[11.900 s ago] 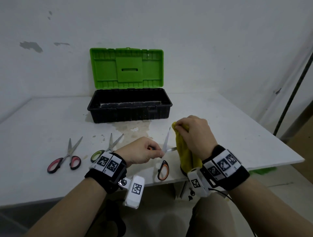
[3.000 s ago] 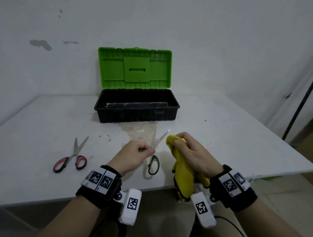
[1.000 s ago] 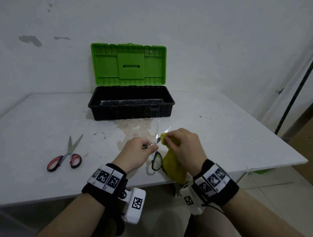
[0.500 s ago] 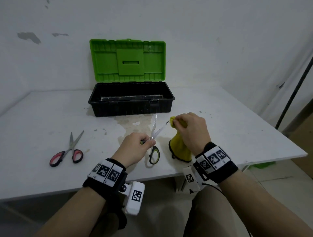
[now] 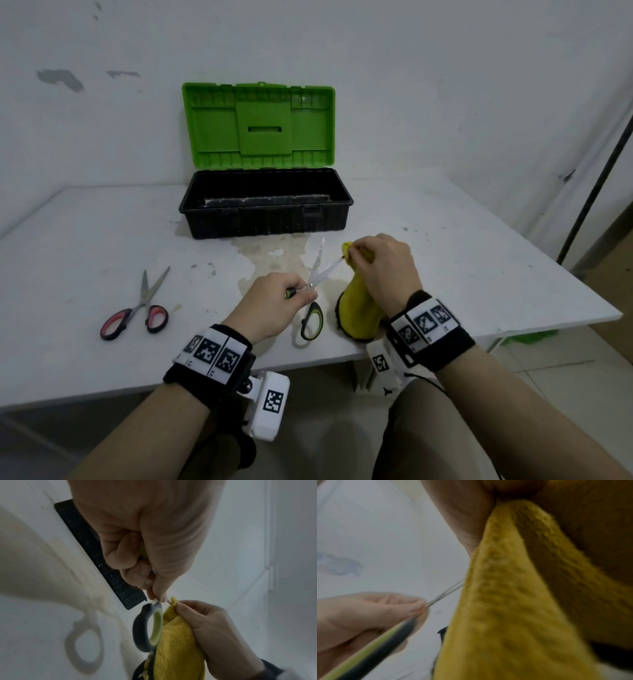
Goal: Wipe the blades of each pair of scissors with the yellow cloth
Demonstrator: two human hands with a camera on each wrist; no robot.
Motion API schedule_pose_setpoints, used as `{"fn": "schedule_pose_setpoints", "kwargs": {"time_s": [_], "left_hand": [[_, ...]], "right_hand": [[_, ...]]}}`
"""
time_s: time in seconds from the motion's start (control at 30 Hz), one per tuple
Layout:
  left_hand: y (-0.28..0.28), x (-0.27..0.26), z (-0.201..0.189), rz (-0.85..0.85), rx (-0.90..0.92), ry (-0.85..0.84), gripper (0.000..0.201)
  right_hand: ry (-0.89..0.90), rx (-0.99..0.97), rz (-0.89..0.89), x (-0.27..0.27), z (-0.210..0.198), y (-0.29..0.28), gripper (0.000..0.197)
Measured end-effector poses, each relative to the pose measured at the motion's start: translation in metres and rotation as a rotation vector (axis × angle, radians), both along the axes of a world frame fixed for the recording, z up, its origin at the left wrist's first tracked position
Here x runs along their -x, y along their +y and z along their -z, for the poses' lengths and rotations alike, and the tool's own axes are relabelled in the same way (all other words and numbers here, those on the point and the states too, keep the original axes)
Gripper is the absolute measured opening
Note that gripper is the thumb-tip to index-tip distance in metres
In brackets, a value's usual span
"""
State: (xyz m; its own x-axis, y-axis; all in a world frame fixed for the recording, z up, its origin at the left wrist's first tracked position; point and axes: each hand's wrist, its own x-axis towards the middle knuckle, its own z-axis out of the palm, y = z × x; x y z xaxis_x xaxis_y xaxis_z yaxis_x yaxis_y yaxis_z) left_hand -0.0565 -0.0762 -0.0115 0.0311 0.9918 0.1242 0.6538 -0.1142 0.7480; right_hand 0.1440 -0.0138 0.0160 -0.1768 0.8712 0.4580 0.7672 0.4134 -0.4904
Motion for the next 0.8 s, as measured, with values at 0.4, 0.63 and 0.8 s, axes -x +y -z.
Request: {"fn": "schedule_pose_setpoints", "kwargs": {"time_s": [0.4,0.63,0.8], "left_hand": [[0.003,-0.006,0.000,0.010,0.016,-0.047,0.022],[0.001,0.001,0.003,-0.001,0.026,-0.009,0.021],[0.004,0.000,0.002,-0.059,0.060,-0.053,0.025]], "right_hand": [[-0.010,-0.025,-0.169,0.023,0.019,-0.033,0.014],[-0.001,-0.004,-0.041,0.010,0.010,-0.007,0.017],[0.019,-0.003,-0.017,0.002,0.002,-0.003,0.015]]}}
